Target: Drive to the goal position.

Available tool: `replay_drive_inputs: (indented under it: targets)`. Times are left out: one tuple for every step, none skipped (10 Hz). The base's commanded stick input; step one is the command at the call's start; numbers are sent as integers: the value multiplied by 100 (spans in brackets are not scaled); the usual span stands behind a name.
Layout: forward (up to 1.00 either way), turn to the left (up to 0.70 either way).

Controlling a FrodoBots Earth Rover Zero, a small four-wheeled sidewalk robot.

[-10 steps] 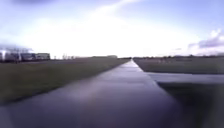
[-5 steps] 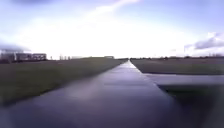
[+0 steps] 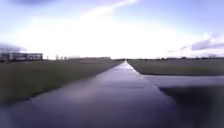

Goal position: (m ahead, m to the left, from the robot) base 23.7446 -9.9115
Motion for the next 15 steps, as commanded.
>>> replay_drive_inputs:
  targets:
    - [45, 0]
    - [45, 0]
    - [45, 0]
    - [45, 0]
    - [45, 0]
    - [45, 0]
    - [45, 0]
    - [45, 0]
    - [45, 0]
    - [45, 0]
    - [45, 0]
    - [45, 0]
    - [45, 0]
    - [45, 0]
    - [45, 0]
